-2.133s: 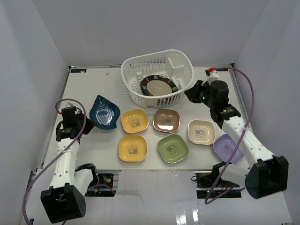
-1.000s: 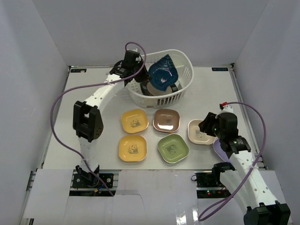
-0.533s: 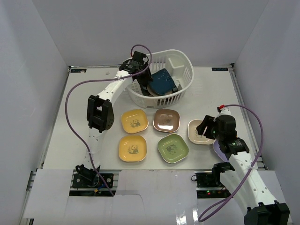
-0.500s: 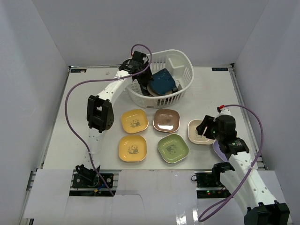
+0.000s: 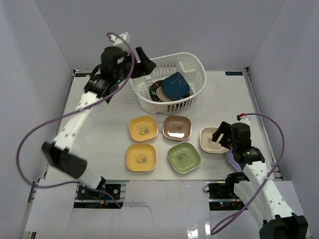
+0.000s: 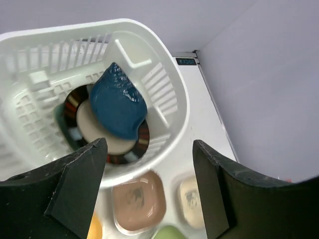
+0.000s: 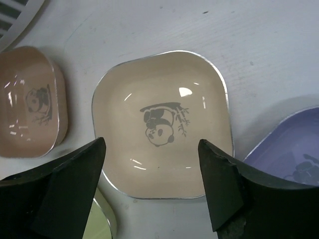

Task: Place the plates into the plastic bin on the countertop

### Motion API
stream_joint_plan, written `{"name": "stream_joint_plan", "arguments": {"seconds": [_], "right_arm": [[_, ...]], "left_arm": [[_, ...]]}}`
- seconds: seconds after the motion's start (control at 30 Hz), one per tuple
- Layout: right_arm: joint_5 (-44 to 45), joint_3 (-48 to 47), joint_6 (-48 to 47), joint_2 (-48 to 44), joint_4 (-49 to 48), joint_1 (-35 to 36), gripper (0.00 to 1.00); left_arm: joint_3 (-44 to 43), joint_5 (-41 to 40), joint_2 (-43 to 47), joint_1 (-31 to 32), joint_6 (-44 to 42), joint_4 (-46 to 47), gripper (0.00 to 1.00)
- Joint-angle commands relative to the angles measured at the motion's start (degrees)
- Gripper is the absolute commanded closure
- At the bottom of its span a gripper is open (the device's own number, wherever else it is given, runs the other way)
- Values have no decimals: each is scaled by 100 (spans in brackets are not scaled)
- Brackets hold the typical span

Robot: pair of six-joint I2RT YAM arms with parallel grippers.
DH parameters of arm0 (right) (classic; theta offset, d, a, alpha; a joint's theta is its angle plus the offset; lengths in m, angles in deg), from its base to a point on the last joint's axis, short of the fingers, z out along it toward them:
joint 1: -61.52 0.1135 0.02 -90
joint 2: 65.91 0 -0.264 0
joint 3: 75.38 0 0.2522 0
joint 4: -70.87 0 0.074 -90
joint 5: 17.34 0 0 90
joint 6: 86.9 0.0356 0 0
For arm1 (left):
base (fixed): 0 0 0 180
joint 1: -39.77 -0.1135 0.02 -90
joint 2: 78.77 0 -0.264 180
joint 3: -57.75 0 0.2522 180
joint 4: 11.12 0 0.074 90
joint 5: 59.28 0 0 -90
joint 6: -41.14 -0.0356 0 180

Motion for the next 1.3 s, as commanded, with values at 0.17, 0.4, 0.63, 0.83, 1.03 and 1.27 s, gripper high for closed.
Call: {"name": "stream_joint_plan", "arguments": {"seconds": [0.17,0.4,0.63,0.83,1.03,1.27], "right_arm": [[2078,-236,518,-170,402,-22,14],[2898,-263,624,163,561,-521,18],[2030,-114,695,1129,51,-1252,19],[1713,132,783,1728,-414,-1638,44],[2116,-121,502,1588,-529,-1859,90],[1635,-929,537,1132,-511,-1789,92]], "left_arm": [[4828,-1187,3828,-9,57,-285,24],[6258,-1592,4140,-9,673,-244,21],[6303,-1963,3509,-27,771,266,14],[6557,-1611,2998,-185,1035,793,14],[6461,-1673,2277,-264,1166,1057,15],[6215,-1585,1592,-273,1167,1260,25]]}}
